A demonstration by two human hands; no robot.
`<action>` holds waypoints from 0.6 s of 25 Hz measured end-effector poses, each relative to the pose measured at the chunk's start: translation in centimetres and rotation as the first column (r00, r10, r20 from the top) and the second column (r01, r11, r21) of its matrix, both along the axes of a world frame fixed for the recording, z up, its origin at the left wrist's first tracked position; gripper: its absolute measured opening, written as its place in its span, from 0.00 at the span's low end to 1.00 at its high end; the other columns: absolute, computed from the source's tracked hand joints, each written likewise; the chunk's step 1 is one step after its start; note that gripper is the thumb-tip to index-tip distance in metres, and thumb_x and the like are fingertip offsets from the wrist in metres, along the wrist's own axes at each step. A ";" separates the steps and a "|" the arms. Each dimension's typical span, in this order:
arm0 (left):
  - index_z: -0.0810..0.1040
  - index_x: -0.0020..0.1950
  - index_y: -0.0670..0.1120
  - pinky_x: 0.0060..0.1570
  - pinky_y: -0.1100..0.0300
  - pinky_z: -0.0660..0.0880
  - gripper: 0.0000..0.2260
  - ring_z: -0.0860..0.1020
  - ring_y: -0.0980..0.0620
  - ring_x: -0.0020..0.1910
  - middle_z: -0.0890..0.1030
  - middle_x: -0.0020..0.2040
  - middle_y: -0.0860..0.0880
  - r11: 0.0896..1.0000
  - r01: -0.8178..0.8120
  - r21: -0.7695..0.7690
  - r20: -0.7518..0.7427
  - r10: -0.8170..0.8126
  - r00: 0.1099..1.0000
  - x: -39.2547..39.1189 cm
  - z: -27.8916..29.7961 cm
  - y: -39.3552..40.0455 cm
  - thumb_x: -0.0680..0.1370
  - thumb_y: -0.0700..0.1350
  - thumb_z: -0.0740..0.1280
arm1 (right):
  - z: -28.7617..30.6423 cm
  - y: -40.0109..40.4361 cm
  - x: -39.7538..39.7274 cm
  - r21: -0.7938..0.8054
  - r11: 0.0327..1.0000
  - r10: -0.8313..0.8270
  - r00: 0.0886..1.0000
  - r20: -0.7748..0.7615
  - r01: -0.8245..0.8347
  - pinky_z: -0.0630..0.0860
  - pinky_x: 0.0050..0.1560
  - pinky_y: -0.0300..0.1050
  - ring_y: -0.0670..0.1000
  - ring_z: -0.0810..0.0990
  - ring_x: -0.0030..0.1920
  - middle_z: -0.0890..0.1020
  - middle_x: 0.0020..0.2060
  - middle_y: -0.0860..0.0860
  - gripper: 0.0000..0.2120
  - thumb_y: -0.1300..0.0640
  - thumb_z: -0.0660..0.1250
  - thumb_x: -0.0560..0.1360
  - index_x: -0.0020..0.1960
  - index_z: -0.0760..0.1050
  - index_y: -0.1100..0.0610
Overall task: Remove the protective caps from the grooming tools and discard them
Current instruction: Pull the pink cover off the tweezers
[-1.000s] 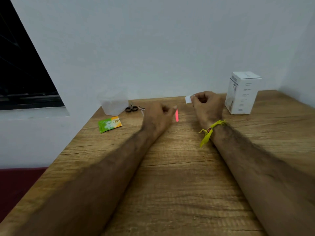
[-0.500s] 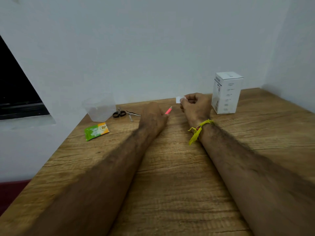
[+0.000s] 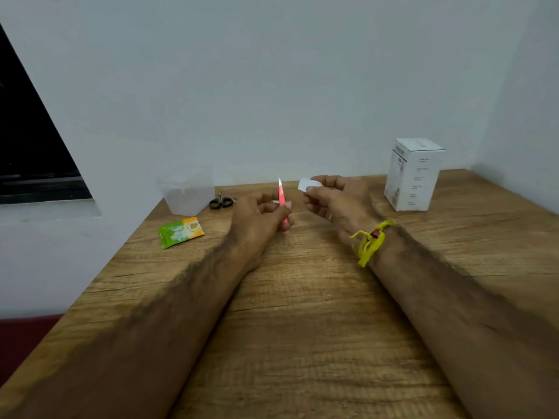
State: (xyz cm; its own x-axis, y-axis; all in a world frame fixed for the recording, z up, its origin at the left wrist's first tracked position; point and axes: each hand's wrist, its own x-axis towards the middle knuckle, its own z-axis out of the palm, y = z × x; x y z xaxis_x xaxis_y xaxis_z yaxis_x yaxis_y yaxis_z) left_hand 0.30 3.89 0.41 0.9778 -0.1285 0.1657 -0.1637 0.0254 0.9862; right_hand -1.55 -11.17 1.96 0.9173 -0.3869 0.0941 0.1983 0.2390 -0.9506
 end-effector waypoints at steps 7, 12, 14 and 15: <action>0.81 0.60 0.48 0.34 0.57 0.78 0.12 0.82 0.44 0.34 0.84 0.35 0.42 0.998 -0.016 -0.062 0.184 0.027 0.983 1.1 -0.3 0.1 0.78 0.36 0.71 | 0.1 0.9 0.1 0.233 0.962 0.162 0.985 -0.062 -0.143 0.82 0.38 0.37 0.48 0.81 0.39 0.83 0.38 0.53 0.03 0.66 0.68 0.77 0.48 0.80 0.60; 0.86 0.50 0.42 0.32 0.62 0.75 0.06 0.80 0.55 0.31 0.84 0.36 0.46 1.000 -0.010 0.012 0.239 0.007 0.971 0.6 -0.2 -0.1 0.76 0.43 0.74 | 0.1 1.8 -0.2 0.210 0.958 0.214 0.974 -0.081 -0.193 0.80 0.35 0.37 0.49 0.80 0.33 0.80 0.36 0.54 0.05 0.65 0.68 0.77 0.42 0.78 0.59; 0.85 0.50 0.43 0.32 0.62 0.76 0.06 0.82 0.52 0.32 0.85 0.36 0.45 0.995 -0.026 0.096 0.258 0.001 0.966 0.6 0.1 0.3 0.77 0.44 0.74 | 0.3 1.6 -0.4 0.087 0.975 0.213 0.974 -0.078 -0.206 0.81 0.37 0.38 0.50 0.80 0.36 0.81 0.38 0.56 0.03 0.65 0.70 0.76 0.45 0.79 0.60; 0.85 0.50 0.44 0.32 0.62 0.77 0.06 0.83 0.53 0.32 0.85 0.36 0.46 0.982 -0.034 0.187 0.277 -0.019 0.961 0.7 0.3 0.7 0.77 0.45 0.73 | 0.4 1.4 -0.5 -0.031 0.978 0.203 0.976 -0.078 -0.206 0.81 0.38 0.39 0.50 0.80 0.37 0.81 0.39 0.56 0.02 0.65 0.70 0.76 0.47 0.80 0.60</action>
State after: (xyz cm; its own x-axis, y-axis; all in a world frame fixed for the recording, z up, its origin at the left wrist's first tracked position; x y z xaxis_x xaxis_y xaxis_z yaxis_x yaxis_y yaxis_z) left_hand 0.96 4.56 0.74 0.8981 -0.1764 0.4029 -0.4299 -0.1586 0.8888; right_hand -2.04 -9.75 2.33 0.9816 -0.1881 0.0344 0.0781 0.2302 -0.9700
